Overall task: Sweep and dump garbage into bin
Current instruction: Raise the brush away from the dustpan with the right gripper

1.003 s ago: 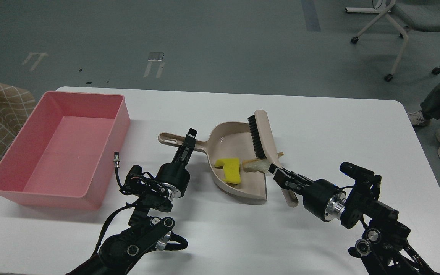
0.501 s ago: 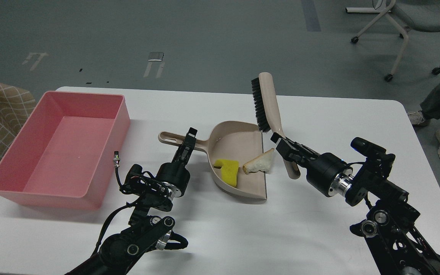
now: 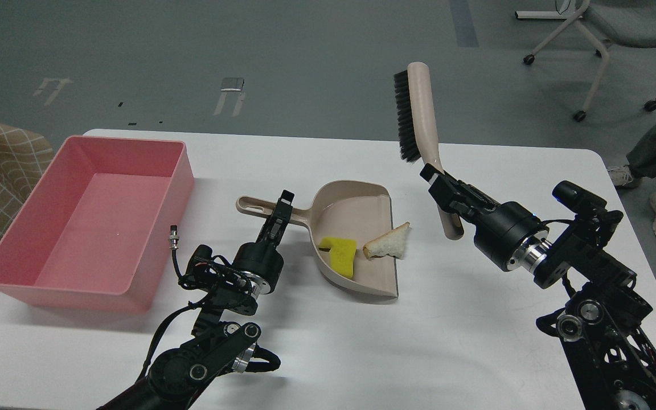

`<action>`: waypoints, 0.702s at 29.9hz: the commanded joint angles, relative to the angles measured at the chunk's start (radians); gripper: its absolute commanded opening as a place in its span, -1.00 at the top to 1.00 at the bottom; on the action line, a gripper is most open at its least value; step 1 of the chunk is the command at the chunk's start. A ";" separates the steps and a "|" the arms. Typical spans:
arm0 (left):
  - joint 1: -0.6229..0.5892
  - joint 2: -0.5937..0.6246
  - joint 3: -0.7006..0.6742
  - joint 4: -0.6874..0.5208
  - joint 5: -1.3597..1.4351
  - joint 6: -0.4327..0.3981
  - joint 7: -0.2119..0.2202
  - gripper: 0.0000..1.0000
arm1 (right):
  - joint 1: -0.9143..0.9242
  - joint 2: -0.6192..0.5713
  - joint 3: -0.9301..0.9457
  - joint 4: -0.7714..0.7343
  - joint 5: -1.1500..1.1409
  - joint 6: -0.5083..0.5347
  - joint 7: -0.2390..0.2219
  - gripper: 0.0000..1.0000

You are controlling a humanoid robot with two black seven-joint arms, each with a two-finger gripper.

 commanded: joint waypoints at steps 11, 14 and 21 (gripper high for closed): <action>0.003 0.000 0.000 0.003 -0.003 0.000 0.000 0.65 | -0.019 -0.042 0.011 0.006 0.000 0.000 0.003 0.97; 0.003 0.000 0.000 0.003 -0.005 0.000 0.000 0.65 | -0.025 -0.041 0.011 0.006 0.000 0.000 0.003 0.97; 0.015 0.000 -0.003 0.002 -0.029 0.000 0.000 0.65 | -0.025 -0.051 0.013 0.006 0.000 0.000 0.004 0.97</action>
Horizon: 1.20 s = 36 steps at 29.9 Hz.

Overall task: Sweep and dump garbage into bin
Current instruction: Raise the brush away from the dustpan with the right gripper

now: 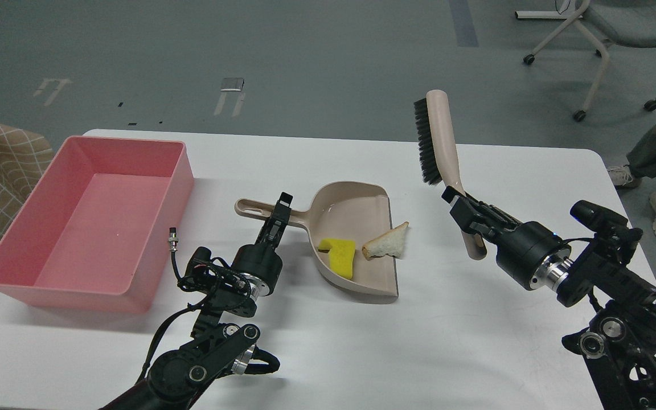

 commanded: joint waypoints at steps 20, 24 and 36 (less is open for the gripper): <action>0.044 0.000 -0.004 -0.014 -0.102 0.000 -0.002 0.73 | 0.000 -0.031 0.014 -0.002 0.000 0.000 0.005 0.96; 0.050 0.000 -0.005 -0.029 -0.112 0.000 -0.002 0.75 | 0.000 -0.031 0.014 -0.002 0.000 0.000 0.005 0.96; 0.064 0.000 -0.004 -0.061 -0.156 0.000 -0.005 0.75 | 0.000 -0.031 0.013 -0.003 0.000 0.000 0.005 0.96</action>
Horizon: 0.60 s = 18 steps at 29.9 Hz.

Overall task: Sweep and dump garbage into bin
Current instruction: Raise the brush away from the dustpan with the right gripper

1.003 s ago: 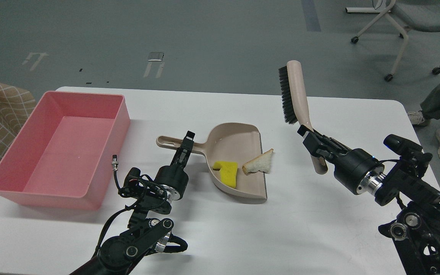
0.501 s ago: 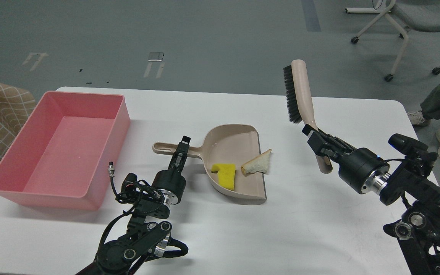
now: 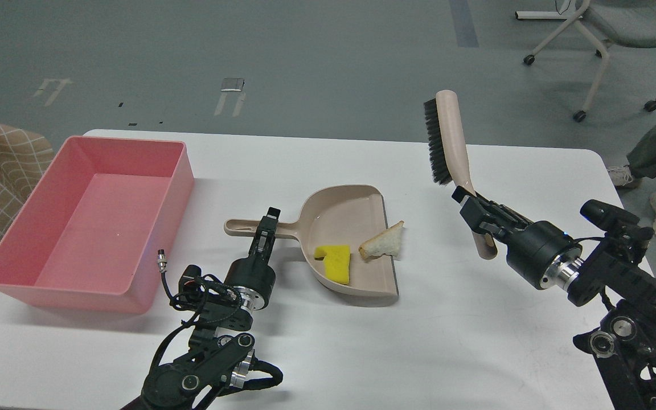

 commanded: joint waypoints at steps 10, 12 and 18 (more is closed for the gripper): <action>0.002 0.000 0.000 -0.064 -0.073 0.000 -0.005 0.75 | 0.000 -0.001 0.020 0.003 0.000 0.000 0.000 0.96; 0.002 0.000 0.001 -0.064 -0.088 0.000 -0.005 0.75 | -0.001 -0.013 0.024 0.003 0.000 0.000 0.000 0.96; 0.000 0.000 0.000 -0.067 -0.091 0.000 -0.019 0.75 | -0.005 -0.030 0.044 0.000 0.000 0.000 0.005 0.96</action>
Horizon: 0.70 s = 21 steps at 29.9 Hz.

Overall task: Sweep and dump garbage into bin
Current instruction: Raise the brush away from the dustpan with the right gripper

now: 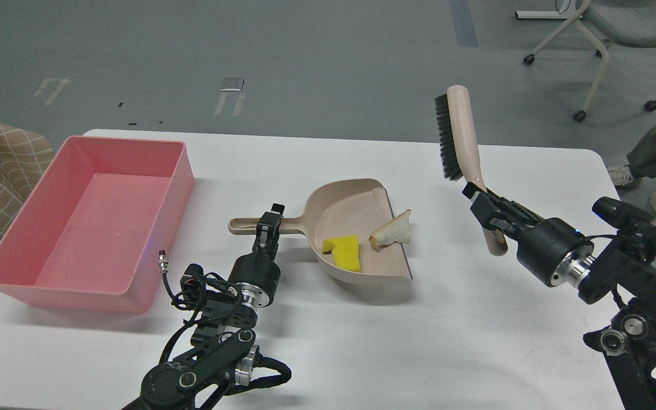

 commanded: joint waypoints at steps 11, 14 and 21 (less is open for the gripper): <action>-0.003 0.000 0.000 -0.005 -0.032 0.000 -0.015 0.75 | -0.013 -0.021 0.059 -0.003 0.000 0.000 0.001 0.96; -0.006 0.000 0.000 -0.013 -0.039 0.000 -0.015 0.75 | -0.016 -0.058 0.085 -0.003 0.000 0.000 0.001 0.96; -0.016 0.000 -0.008 -0.024 -0.061 0.000 -0.015 0.74 | -0.068 -0.129 0.133 -0.003 0.000 0.000 0.010 0.96</action>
